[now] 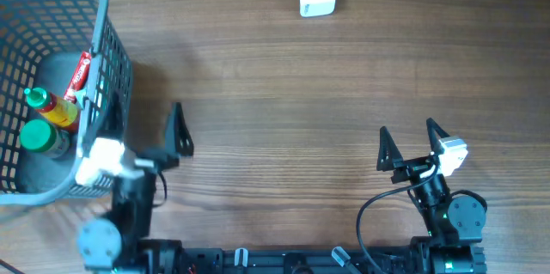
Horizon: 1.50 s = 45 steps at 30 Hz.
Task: Scan the item barcode
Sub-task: 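Reach the left gripper into the basket and grasp the red-capped sauce bottle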
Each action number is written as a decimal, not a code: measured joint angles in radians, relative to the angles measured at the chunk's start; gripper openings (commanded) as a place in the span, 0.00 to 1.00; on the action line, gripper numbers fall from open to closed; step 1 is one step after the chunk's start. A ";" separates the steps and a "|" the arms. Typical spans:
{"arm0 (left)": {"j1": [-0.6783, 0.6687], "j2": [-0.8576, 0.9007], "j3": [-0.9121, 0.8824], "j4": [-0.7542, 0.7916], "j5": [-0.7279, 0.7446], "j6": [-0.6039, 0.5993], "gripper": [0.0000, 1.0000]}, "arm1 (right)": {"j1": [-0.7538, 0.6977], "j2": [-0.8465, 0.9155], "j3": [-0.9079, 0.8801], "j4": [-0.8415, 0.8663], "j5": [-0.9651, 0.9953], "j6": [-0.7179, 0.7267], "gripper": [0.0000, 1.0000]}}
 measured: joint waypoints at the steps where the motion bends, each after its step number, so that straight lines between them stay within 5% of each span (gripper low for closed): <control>1: 0.000 0.105 0.097 -0.043 -0.011 -0.001 1.00 | 0.000 0.000 0.000 0.001 0.000 0.000 1.00; 4: 0.000 0.256 0.258 -0.143 -0.025 -0.003 1.00 | 0.000 0.000 0.000 0.001 0.001 0.000 1.00; 12: 0.000 0.686 0.881 -0.730 -0.176 -0.006 1.00 | 0.000 -0.001 0.000 0.000 0.003 0.000 1.00; 16: 0.000 0.792 1.052 -0.932 -0.176 -0.007 1.00 | 0.000 -0.001 0.000 0.001 0.004 0.000 1.00; 24: 0.000 0.837 1.064 -0.940 -0.154 -0.038 1.00 | 0.000 -0.001 0.000 0.000 0.004 0.000 1.00; 33: 0.154 0.905 1.125 -0.978 -0.419 -0.337 0.99 | 0.000 -0.001 0.000 0.001 0.004 0.000 1.00; 45: 0.452 1.144 1.173 -1.126 -0.393 -0.727 0.99 | 0.000 -0.001 0.000 0.000 0.004 0.000 1.00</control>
